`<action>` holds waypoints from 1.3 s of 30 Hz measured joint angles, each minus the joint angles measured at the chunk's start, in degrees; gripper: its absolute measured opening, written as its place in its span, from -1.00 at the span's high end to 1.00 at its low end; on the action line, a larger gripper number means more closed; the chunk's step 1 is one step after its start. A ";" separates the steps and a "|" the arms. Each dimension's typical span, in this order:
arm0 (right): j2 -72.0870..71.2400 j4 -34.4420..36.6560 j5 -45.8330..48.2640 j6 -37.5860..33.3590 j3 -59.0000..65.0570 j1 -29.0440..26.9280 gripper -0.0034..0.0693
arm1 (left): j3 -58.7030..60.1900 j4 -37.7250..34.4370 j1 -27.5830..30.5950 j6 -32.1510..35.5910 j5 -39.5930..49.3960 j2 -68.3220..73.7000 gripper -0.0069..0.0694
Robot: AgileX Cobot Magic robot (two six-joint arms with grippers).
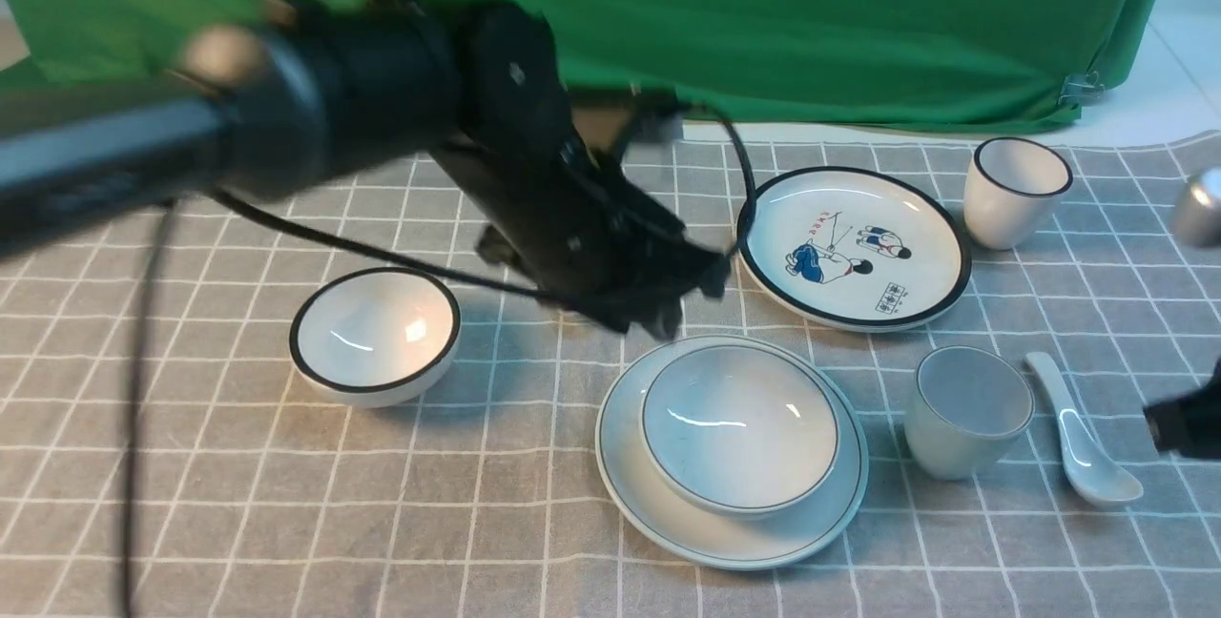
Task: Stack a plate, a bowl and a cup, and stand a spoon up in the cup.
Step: Use the right arm to grab a blue teacup
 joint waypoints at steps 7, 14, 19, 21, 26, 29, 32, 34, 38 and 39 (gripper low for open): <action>16.59 2.53 2.71 -2.78 -8.39 -4.30 0.02 | 13.98 0.27 0.00 0.00 -6.04 -18.54 0.81; 27.34 4.09 1.24 -4.02 -14.52 -4.30 -0.47 | 31.09 0.27 0.00 -1.63 -12.42 -28.96 0.82; 31.60 4.15 0.01 -4.02 -16.54 -4.25 -0.45 | 35.07 0.27 0.00 -2.19 -13.19 -31.61 0.82; 33.76 4.52 -1.37 -4.02 -16.98 -4.25 -0.44 | 36.09 0.27 0.00 -2.40 -13.12 -32.48 0.82; 38.56 5.80 -3.36 -4.22 -16.99 -4.25 -0.32 | 36.34 0.22 0.00 -2.74 -13.17 -33.03 0.82; 39.80 8.15 -3.67 -6.20 -16.99 -4.25 0.35 | 36.34 0.11 0.00 -2.74 -13.28 -33.31 0.82; 39.13 9.11 -3.52 -7.20 -16.99 -4.25 0.67 | 36.34 0.11 0.00 -2.74 -13.35 -33.38 0.81; 36.95 9.29 -2.34 -7.27 -17.38 -4.25 0.67 | 36.34 0.11 0.00 -2.74 -13.35 -33.38 0.80; 30.65 9.45 0.82 -6.95 -20.49 -3.42 0.67 | 36.36 0.11 0.00 -2.74 -13.40 -33.38 0.80; 30.40 9.45 0.95 -6.95 -20.72 -3.28 0.67 | 36.36 0.11 0.00 -2.74 -13.40 -33.38 0.80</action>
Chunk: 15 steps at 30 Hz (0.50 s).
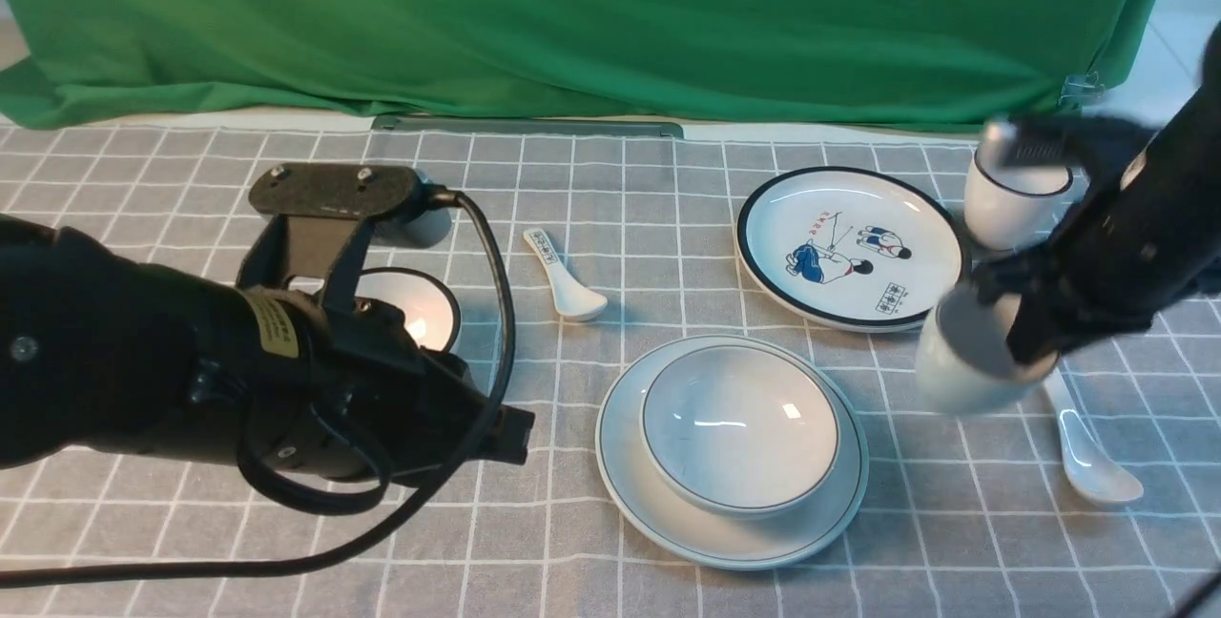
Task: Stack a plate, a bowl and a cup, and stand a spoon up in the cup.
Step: Use the right arm to grab a blue teacup, then use the right arm to put the blue teacup into the blue rice bowl in the middle
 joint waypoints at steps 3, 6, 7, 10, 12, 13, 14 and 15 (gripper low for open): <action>-1.77 -0.05 2.04 0.07 -3.70 3.61 0.67 | 0.05 0.00 0.00 0.00 -0.38 0.00 0.80; 0.20 0.31 3.10 0.07 -7.59 10.67 0.67 | 0.05 0.00 0.00 -0.02 -1.50 0.00 0.80; 0.41 0.38 3.09 0.07 -7.79 10.67 0.67 | 0.05 0.00 0.00 -0.02 -1.51 0.00 0.80; 4.84 0.53 3.35 0.11 -10.66 15.41 0.67 | 0.05 0.00 0.00 -0.02 -1.88 0.00 0.80; 7.84 0.58 3.35 0.24 -12.18 17.43 0.67 | 0.05 -0.08 0.00 -0.02 -1.88 0.00 0.80; 9.19 0.58 3.35 0.31 -12.54 17.94 0.67 | 0.05 -0.27 0.00 -0.07 -1.76 0.00 0.80; 10.44 0.58 3.35 0.31 -12.92 18.41 0.67 | 0.05 -0.27 0.00 -0.06 -1.53 0.00 0.80; 11.35 0.58 3.29 0.37 -13.08 18.58 0.67 | 0.05 -0.40 0.00 -0.06 -1.16 0.00 0.80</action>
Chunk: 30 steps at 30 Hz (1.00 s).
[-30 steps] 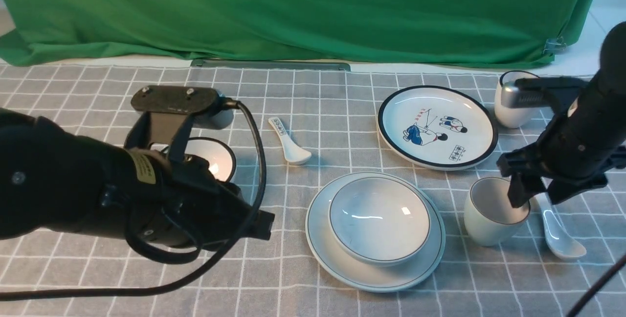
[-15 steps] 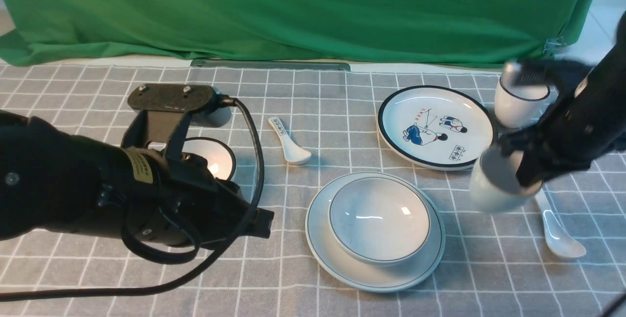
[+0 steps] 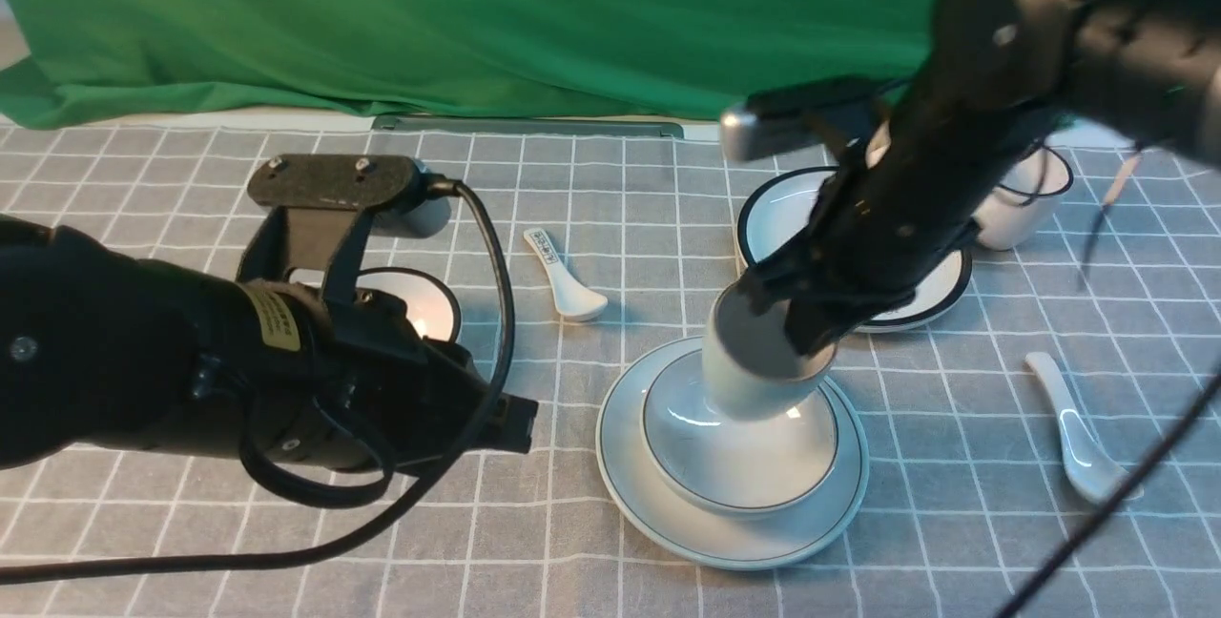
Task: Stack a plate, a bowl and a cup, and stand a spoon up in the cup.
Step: Use the right arm to put the blue teacup into the blue rice bowl in the middle, then use the right arm to grab a blue soup spoon
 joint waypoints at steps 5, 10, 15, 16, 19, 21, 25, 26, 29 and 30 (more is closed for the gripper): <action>3.74 -0.19 -0.06 1.01 -0.28 0.38 0.67 | 0.00 -0.24 0.00 0.00 1.47 0.00 0.80; 4.05 -0.24 -0.30 1.06 -0.33 0.38 0.52 | 0.00 -0.24 0.00 0.00 1.81 0.00 0.80; 4.05 -0.24 -0.58 1.08 -0.38 0.42 0.21 | 0.00 -0.24 0.00 0.00 1.81 0.00 0.80; 4.05 -0.19 -0.58 1.08 -0.38 0.45 0.17 | 0.00 -0.24 0.00 0.00 1.81 0.00 0.80; 4.05 -0.19 -0.20 1.01 -0.49 0.45 0.13 | 0.00 -0.24 0.00 0.00 1.81 0.00 0.80; 4.05 -0.65 2.03 -0.30 -1.57 0.30 0.13 | 0.00 -0.24 0.00 0.00 1.81 0.00 0.80; 2.04 -4.44 8.32 -1.09 -4.83 -1.15 0.14 | 0.00 -0.24 0.00 0.00 1.73 0.00 0.80; 0.67 -6.33 9.76 -1.11 -5.37 -2.11 0.17 | 0.00 -0.24 0.00 0.00 1.64 0.00 0.80; -4.74 -11.17 11.10 -0.47 -4.78 -7.65 0.33 | 0.00 -0.28 0.00 0.00 1.35 0.00 0.80; -6.77 -11.89 11.10 -0.23 -3.96 -10.48 0.38 | 0.00 -0.28 0.00 0.00 1.29 0.00 0.80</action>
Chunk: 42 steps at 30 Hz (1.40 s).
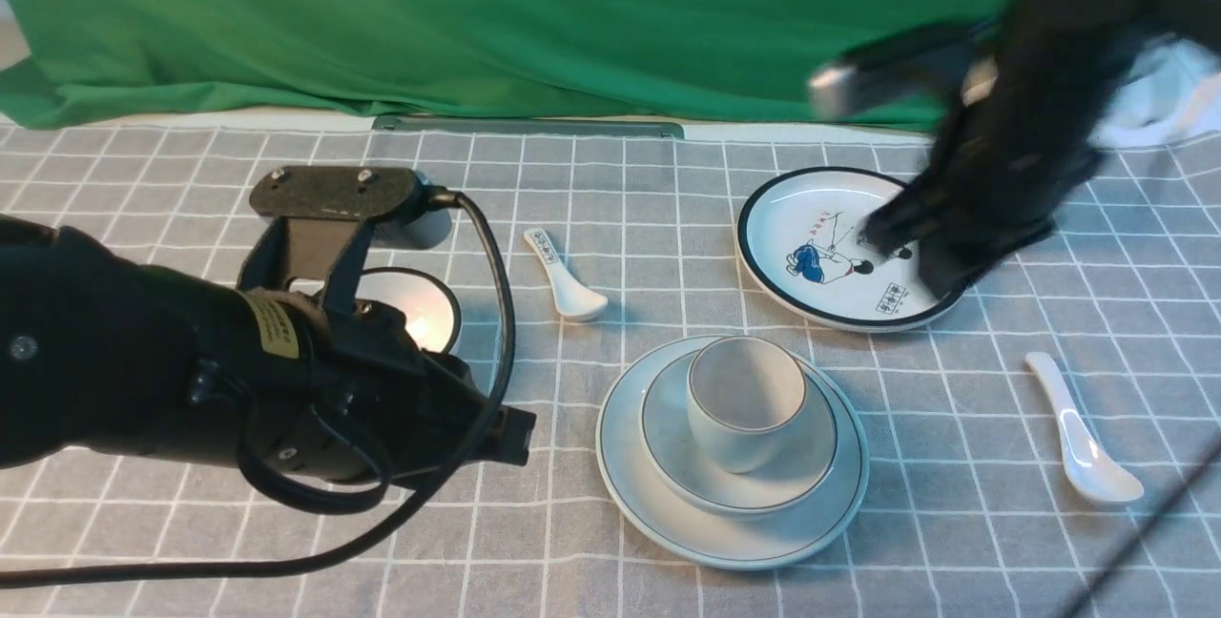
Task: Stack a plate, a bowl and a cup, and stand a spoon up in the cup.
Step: Use the right arm to grab a blue soup spoon, then use the right arm to put the blue soup spoon into the blue teacup in the middle
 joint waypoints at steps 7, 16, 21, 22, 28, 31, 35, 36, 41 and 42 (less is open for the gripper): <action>-0.94 1.39 -4.54 1.26 9.79 -16.40 -0.02 | 0.00 0.00 0.00 0.00 -0.55 0.00 0.80; 11.83 3.80 -18.19 1.26 12.24 -16.28 -0.68 | 0.00 0.62 0.00 0.00 -0.70 0.00 0.80; 16.50 4.40 -22.62 1.26 12.24 -15.53 -0.64 | 0.00 0.74 0.00 0.00 -0.70 0.00 0.80; 16.77 4.40 -22.70 1.26 12.24 -15.53 -0.62 | 0.00 0.80 0.00 0.00 -0.70 0.00 0.80; 16.89 4.87 -23.00 1.37 12.19 -15.36 0.46 | 0.00 0.93 0.00 0.00 -0.70 0.00 0.80; 13.67 4.87 -22.64 1.32 12.62 -15.14 0.41 | 0.00 0.93 0.00 0.00 -0.70 0.00 0.80; 5.70 4.40 -23.55 1.12 12.77 -12.89 0.41 | 0.00 0.97 0.00 0.00 -0.84 0.00 0.80; 0.65 4.40 -26.63 1.07 12.77 -9.67 0.41 | 0.00 0.97 0.00 0.00 -1.24 0.00 0.80; -8.79 4.40 -40.50 3.48 14.41 0.33 0.41 | 0.00 1.04 0.00 0.00 -2.13 0.00 0.80; -10.25 4.40 -44.89 3.82 15.53 2.28 0.41 | 0.00 1.04 0.00 0.00 -2.13 0.00 0.80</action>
